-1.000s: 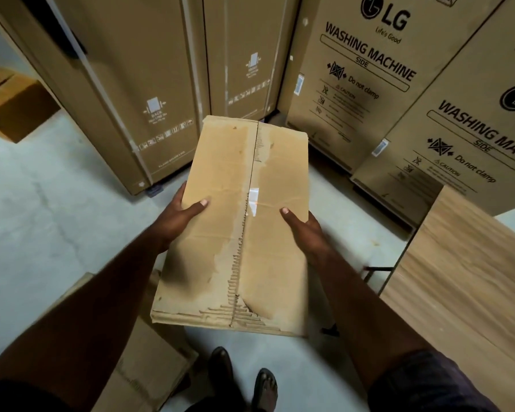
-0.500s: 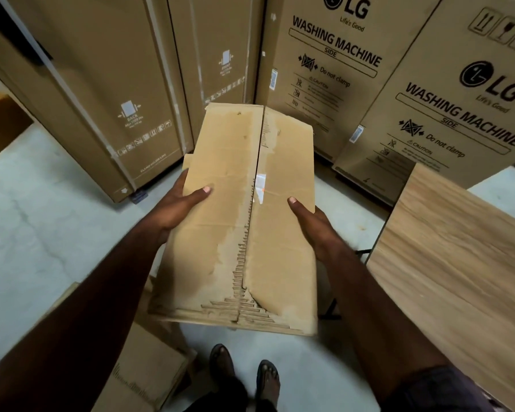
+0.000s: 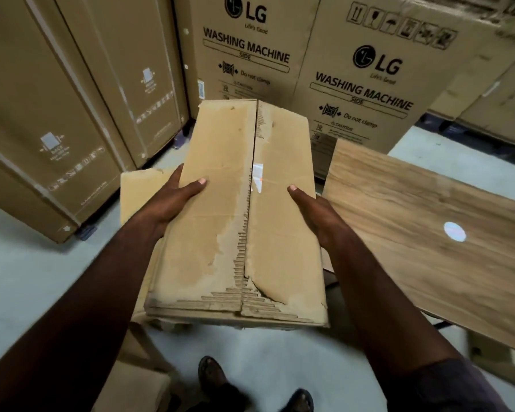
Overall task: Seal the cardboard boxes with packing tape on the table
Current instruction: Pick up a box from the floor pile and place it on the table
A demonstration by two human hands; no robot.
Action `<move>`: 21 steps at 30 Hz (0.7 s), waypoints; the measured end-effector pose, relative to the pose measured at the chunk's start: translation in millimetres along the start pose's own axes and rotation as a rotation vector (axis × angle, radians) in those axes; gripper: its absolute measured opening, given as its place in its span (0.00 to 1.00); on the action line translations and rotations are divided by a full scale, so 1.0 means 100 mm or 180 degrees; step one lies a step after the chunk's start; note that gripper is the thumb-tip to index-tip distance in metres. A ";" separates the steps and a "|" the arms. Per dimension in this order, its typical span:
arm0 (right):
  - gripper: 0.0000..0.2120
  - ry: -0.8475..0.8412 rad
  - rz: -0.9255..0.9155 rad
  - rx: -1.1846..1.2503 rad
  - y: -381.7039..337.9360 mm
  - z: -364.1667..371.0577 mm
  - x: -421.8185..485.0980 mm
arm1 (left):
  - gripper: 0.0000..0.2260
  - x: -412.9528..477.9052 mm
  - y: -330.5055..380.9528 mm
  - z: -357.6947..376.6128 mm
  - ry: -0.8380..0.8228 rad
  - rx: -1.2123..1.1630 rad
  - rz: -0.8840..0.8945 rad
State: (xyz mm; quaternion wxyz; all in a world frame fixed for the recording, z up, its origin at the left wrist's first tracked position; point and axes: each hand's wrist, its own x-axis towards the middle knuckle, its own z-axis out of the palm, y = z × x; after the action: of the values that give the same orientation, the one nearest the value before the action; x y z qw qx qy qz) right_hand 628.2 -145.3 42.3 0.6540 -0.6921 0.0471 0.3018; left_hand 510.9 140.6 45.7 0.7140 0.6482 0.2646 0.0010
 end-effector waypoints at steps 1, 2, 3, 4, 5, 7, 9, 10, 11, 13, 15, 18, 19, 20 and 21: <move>0.22 0.0029 -0.0030 0.0087 0.00 -0.12 -0.06 | 0.27 -0.02 0.03 0.13 -0.0054 0.0027 0.0000; 0.21 0.0049 -0.0055 0.0154 0.00 -0.23 -0.13 | 0.26 -0.04 0.06 0.25 -0.0103 0.0046 0.0007; 0.21 0.0060 -0.0075 0.0216 0.00 -0.36 -0.19 | 0.24 -0.05 0.08 0.38 -0.0148 0.0090 0.0023; 0.20 0.0076 -0.0086 0.0265 -0.01 -0.48 -0.26 | 0.21 -0.07 0.10 0.51 -0.0170 0.0131 0.0043; 0.20 0.0095 -0.0097 0.0311 -0.02 -0.58 -0.31 | 0.19 -0.10 0.13 0.62 -0.0176 0.0165 0.0061; 0.20 0.0166 -0.0125 0.0332 -0.01 -0.86 -0.44 | 0.18 -0.17 0.15 0.92 -0.0215 0.0191 0.0114; 0.20 0.0198 -0.0164 0.0352 -0.01 -1.16 -0.59 | 0.19 -0.27 0.17 1.24 -0.0299 0.0212 0.0167; 0.20 0.0233 -0.0163 0.0365 0.00 -1.29 -0.65 | 0.21 -0.32 0.17 1.37 -0.0340 0.0240 0.0190; 0.20 0.0268 -0.0172 0.0386 0.01 -1.48 -0.72 | 0.23 -0.36 0.17 1.55 -0.0382 0.0271 0.0226; 0.20 0.0292 -0.0189 0.0403 0.02 -1.82 -0.87 | 0.26 -0.45 0.17 1.88 -0.0428 0.0326 0.0264; 0.21 0.0300 -0.0198 0.0389 0.05 -2.15 -0.98 | 0.28 -0.55 0.18 2.19 -0.0495 0.0361 0.0295; 0.20 0.0339 -0.0209 0.0415 0.08 -2.70 -1.19 | 0.27 -0.68 0.14 2.74 -0.0595 0.0357 0.0343; 0.19 0.0381 -0.0223 0.0423 0.09 -2.86 -1.25 | 0.26 -0.72 0.12 2.91 -0.0618 0.0356 0.0349; 0.19 0.0432 -0.0230 0.0431 0.10 -2.99 -1.28 | 0.25 -0.75 0.11 3.05 -0.0633 0.0334 0.0324; 0.19 0.0462 -0.0234 0.0447 0.12 -3.16 -1.34 | 0.25 -0.77 0.09 3.22 -0.0663 0.0339 0.0297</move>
State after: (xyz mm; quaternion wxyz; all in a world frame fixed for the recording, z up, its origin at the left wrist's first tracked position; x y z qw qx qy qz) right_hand 626.3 -485.6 84.0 0.7064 -0.6658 0.0900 0.2225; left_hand 569.7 -182.4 89.8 0.7013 0.6935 0.1583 -0.0471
